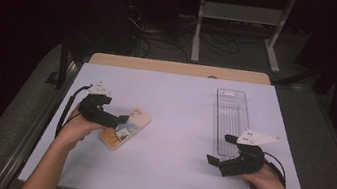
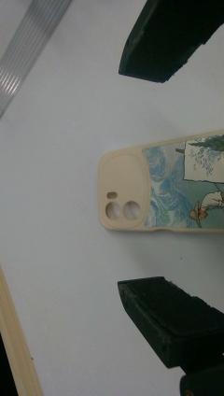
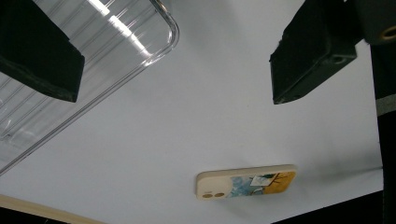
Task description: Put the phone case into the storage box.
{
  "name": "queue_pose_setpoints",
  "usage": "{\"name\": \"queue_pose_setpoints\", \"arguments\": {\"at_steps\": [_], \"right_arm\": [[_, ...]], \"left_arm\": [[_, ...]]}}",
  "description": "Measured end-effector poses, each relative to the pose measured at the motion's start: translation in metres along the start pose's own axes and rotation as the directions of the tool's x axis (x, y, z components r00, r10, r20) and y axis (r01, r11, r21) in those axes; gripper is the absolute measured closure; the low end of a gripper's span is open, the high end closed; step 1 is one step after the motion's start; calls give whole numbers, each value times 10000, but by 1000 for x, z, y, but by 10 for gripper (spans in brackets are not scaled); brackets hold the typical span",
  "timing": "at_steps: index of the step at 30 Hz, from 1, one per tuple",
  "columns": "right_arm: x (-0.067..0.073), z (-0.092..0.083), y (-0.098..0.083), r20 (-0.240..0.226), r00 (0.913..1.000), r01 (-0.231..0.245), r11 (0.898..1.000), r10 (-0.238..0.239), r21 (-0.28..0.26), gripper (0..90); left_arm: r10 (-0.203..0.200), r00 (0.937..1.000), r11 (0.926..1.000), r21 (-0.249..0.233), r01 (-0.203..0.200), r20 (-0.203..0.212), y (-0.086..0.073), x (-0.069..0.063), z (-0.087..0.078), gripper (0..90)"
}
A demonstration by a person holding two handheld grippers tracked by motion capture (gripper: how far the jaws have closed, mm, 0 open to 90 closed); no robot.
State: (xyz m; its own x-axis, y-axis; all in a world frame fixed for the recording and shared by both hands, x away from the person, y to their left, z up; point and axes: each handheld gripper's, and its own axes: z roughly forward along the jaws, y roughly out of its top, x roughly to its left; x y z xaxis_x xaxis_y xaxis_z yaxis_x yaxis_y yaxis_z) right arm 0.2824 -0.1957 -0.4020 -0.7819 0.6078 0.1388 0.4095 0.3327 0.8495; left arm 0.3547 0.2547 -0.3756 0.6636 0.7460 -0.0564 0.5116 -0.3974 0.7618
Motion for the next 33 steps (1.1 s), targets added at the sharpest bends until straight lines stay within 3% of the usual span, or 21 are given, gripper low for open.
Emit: {"name": "queue_pose_setpoints", "arguments": {"at_steps": [3, 13, 15, 18, 20, 23, 33], "right_arm": [[0, 0, 0, 7, 10000, 0, 10000, 0, 19, 24], [1, 0, -1, 27, 10000, 52, 10000, -52, 39, 24], [1, -1, 0, 32, 9999, 99, 10000, -99, 5, 24], [2, -2, 0, -23, 10000, 65, 10000, -65, -31, 24], [2, -3, 0, -41, 10000, 18, 10000, -19, -63, 24], [2, -2, 0, -17, 10000, 46, 10000, -46, -29, 24], [2, -2, -1, 35, 9999, 98, 10000, -98, -3, 24]], "left_arm": [[-150, 9999, 9999, 39, 150, 6, -2, -1, 1, 0], [-84, 9999, 9993, 359, 80, 99, -10, -3, 8, 0], [125, 9999, 9993, 346, -128, 95, -11, -3, 9, 0], [2, 9999, 9993, 382, -6, 123, -12, -4, 10, 0], [188, 9997, 9985, 514, -195, 140, -14, -4, 12, 0], [40, 9999, 9982, 604, -48, 130, -16, -7, 14, 0], [86, 9999, 9969, 785, -95, 116, -23, -7, 19, 0]]}}
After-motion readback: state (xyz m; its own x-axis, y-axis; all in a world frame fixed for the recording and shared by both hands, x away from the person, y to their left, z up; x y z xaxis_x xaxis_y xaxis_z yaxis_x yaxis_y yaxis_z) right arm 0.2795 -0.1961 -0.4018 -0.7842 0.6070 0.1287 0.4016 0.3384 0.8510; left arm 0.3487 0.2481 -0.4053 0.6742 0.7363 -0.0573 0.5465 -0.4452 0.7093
